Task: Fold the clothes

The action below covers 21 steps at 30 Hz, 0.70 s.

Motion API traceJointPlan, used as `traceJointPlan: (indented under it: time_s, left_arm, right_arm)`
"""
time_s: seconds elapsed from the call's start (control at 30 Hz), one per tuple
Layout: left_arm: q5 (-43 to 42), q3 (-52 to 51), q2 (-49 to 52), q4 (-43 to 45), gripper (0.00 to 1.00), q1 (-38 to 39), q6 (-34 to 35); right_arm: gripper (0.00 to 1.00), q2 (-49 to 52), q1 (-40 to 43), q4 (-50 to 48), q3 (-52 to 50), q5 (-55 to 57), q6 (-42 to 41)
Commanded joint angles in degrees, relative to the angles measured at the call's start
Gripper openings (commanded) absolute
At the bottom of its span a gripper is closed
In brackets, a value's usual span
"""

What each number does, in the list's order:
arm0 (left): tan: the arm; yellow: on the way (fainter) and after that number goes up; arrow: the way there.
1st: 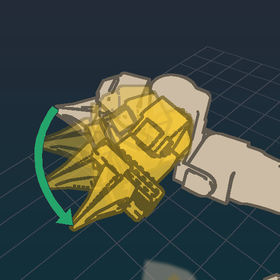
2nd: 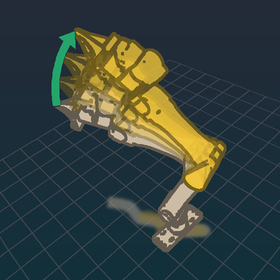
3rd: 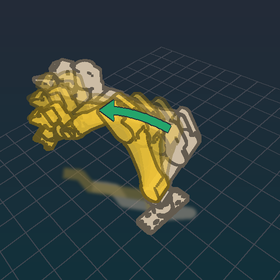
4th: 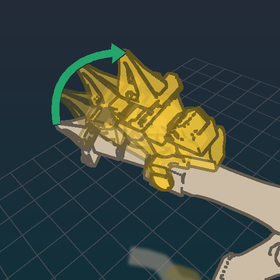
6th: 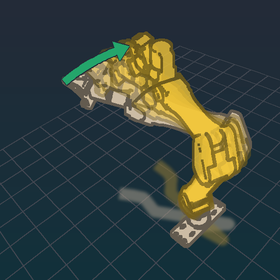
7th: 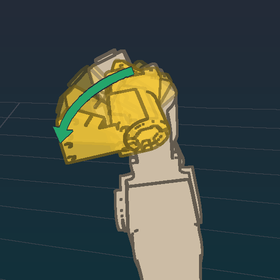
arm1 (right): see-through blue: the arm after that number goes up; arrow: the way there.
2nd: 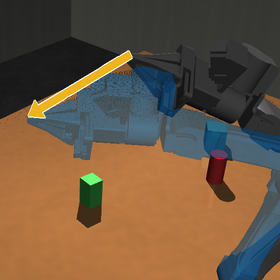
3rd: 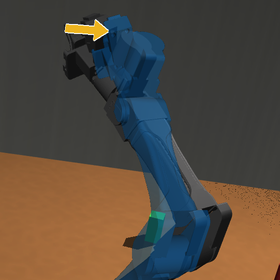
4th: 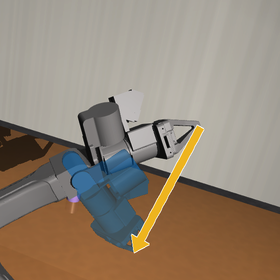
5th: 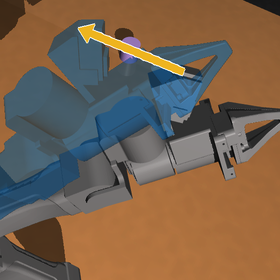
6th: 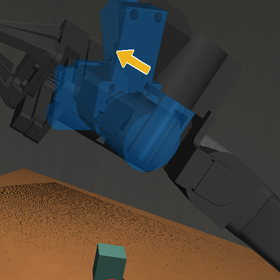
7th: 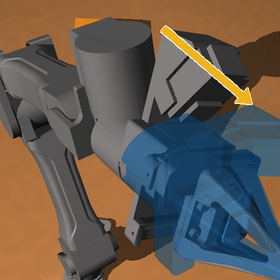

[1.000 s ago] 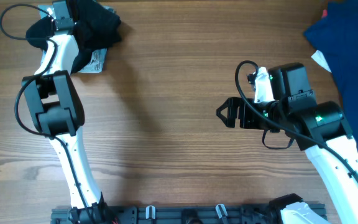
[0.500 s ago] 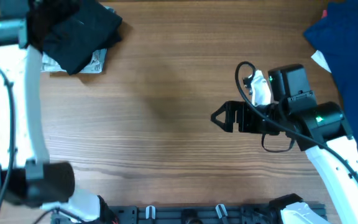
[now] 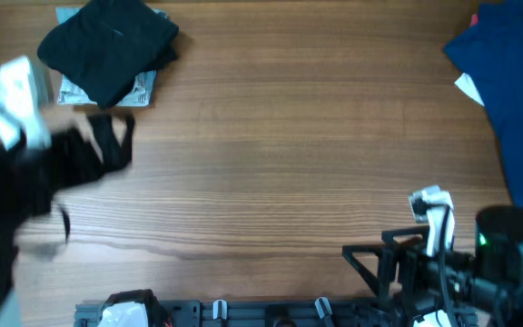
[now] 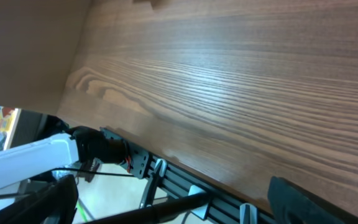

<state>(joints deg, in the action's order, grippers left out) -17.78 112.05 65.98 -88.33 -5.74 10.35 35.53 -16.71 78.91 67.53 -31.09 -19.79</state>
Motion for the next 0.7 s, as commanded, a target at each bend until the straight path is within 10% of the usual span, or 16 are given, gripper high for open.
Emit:
traceJointPlan:
  time_s: [0.0,0.27,0.67]
  left_arm:
    - [-3.8,0.0,-9.4,-4.8,1.0,1.2,-2.6]
    - [-4.9,-5.7,-30.7,-8.1,1.0,1.2,-2.4]
    - [-4.9,-6.8,-31.9,-8.1,1.0,1.2,-2.4]
  right_arm:
    - [0.95,-6.3,-0.1,2.6,0.0,2.4,-1.9]
    - [0.99,-21.1,-0.1,4.3,-0.1,14.6,-12.0]
    - [1.0,-21.1,-0.1,4.6,-0.1,27.1,-32.6]
